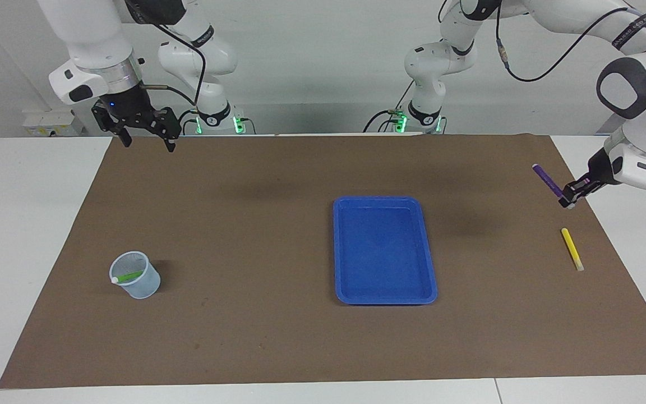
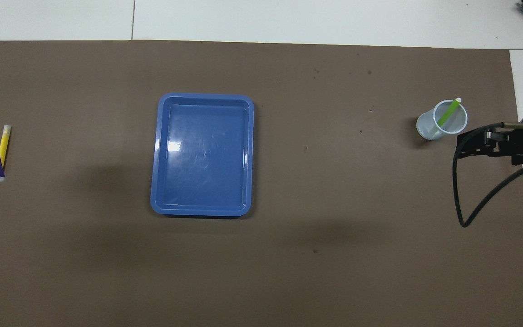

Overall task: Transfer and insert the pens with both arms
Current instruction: 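Lower the left gripper and close it on the purple pen, then lift the purple pen with the left gripper while the right gripper advances, then carry the purple pen over the tray toward the right gripper, then close the right gripper on the purple pen's free end, then open the left gripper and pull the pen away with the right gripper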

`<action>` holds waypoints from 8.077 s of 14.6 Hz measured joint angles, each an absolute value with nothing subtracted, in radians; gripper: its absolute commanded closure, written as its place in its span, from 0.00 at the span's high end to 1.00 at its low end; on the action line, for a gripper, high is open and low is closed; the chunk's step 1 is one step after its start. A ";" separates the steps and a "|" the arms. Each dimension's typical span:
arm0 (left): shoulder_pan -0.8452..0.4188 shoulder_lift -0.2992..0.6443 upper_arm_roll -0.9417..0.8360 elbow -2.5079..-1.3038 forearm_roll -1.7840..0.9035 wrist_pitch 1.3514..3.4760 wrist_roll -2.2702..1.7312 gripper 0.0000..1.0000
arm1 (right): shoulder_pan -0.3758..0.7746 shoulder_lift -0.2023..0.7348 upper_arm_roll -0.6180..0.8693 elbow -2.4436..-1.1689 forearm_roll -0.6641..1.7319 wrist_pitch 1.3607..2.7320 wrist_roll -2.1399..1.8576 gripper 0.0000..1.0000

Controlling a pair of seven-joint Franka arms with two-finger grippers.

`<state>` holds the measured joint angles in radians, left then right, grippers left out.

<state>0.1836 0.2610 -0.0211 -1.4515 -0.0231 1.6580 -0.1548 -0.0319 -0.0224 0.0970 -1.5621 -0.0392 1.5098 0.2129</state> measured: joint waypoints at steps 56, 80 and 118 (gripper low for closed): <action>-0.426 -0.018 -0.033 -1.635 0.002 1.685 -2.188 0.00 | 0.422 0.130 0.110 -1.504 0.236 1.779 2.081 1.00; -0.543 -0.031 -0.035 -1.651 0.041 1.705 -2.281 0.00 | 0.535 0.297 0.110 -1.307 0.174 1.792 2.055 0.83; -0.543 -0.036 -0.035 -1.655 0.047 1.709 -2.276 1.00 | 0.539 0.296 0.109 -1.297 0.083 1.786 2.019 0.00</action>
